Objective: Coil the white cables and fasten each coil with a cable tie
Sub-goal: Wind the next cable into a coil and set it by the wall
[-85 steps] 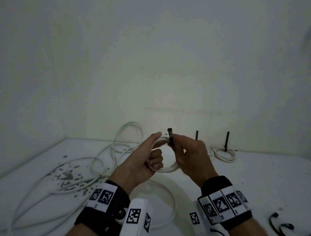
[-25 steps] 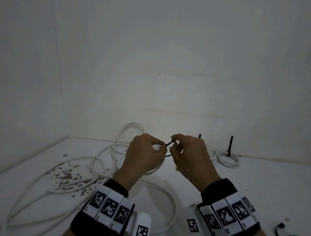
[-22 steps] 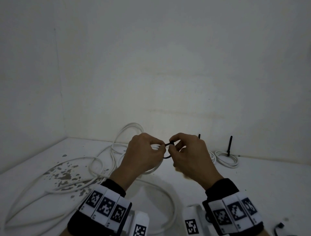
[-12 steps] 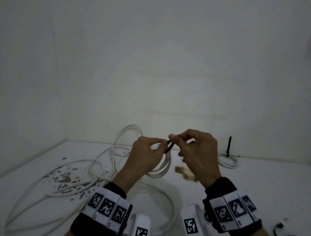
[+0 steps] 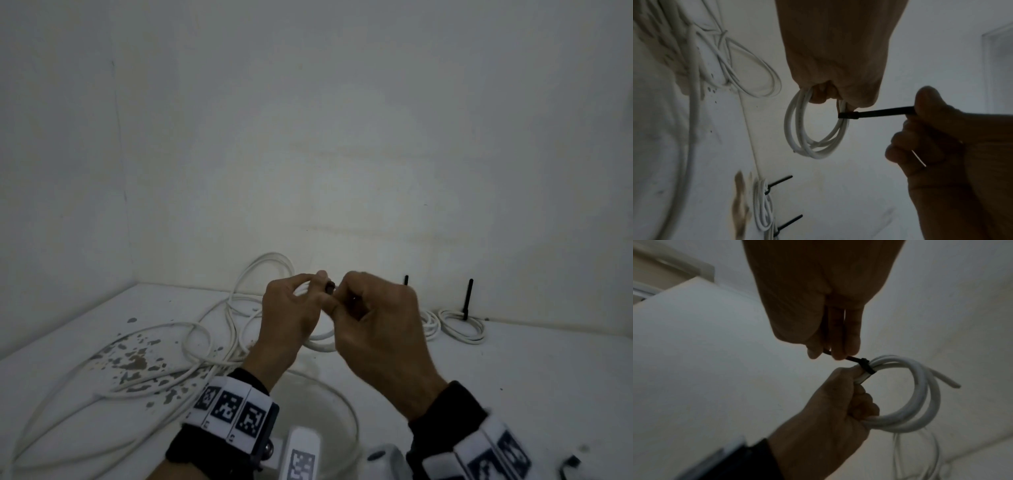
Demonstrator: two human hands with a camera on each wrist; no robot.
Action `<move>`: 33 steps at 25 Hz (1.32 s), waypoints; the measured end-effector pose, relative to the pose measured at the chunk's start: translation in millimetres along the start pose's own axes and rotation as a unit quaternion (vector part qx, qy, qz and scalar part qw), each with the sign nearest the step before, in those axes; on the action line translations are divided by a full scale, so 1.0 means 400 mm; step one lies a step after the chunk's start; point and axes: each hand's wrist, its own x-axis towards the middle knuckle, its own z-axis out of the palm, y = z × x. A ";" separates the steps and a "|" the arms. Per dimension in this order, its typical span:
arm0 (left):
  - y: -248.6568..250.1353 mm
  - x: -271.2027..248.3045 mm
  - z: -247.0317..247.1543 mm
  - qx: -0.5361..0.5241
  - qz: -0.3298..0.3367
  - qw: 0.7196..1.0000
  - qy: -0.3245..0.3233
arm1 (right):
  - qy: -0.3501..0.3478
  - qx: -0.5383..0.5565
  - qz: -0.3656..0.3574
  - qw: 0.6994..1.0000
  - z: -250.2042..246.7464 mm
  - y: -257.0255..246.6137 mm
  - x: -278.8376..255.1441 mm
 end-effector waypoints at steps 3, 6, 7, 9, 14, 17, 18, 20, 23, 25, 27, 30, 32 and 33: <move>-0.006 0.006 -0.001 -0.009 -0.010 1.000 -0.006 | -0.026 0.003 -0.031 0.999 -0.007 -0.001 0.009; 0.000 -0.006 -0.006 0.022 0.059 0.996 -0.057 | 0.086 0.075 0.074 0.991 -0.073 0.022 0.056; 0.000 -0.015 -0.004 0.018 0.086 0.993 -0.082 | 0.115 0.082 0.103 0.985 -0.095 0.030 0.066; -0.002 -0.028 -0.004 0.015 0.101 0.988 -0.119 | 0.149 0.084 0.138 0.976 -0.120 0.039 0.071; 0.009 -0.026 0.006 0.018 0.046 0.992 -0.119 | 0.109 0.075 0.129 0.983 -0.119 0.013 0.068; 0.024 -0.011 0.005 -0.069 -0.102 0.989 -0.077 | -0.021 0.086 0.084 0.993 -0.118 -0.016 0.073; 0.028 -0.004 0.001 -0.113 -0.145 0.980 -0.070 | -0.081 0.070 0.105 0.989 -0.116 -0.015 0.071; 0.033 0.007 -0.006 -0.189 -0.207 0.957 -0.073 | -0.200 0.011 0.180 0.963 -0.107 0.017 0.058; 0.020 0.024 -0.007 -0.293 -0.256 0.919 -0.065 | -0.275 0.080 0.312 0.906 -0.082 0.086 0.021; -0.005 0.030 0.003 -0.300 -0.279 0.909 -0.076 | -0.244 0.212 0.382 0.866 -0.070 0.133 0.001; -0.043 0.033 0.022 -0.269 -0.300 0.910 -0.102 | -0.201 0.251 0.422 0.848 -0.053 0.185 -0.014; -0.128 0.057 0.063 -0.208 -0.335 0.913 -0.108 | -0.141 0.219 0.486 0.834 -0.007 0.261 -0.019; -0.178 0.088 0.092 -0.151 -0.340 0.922 -0.105 | -0.098 0.190 0.523 0.825 0.026 0.309 -0.019; -0.199 0.107 0.107 -0.103 -0.335 0.930 -0.111 | -0.066 0.178 0.543 0.818 0.046 0.339 -0.019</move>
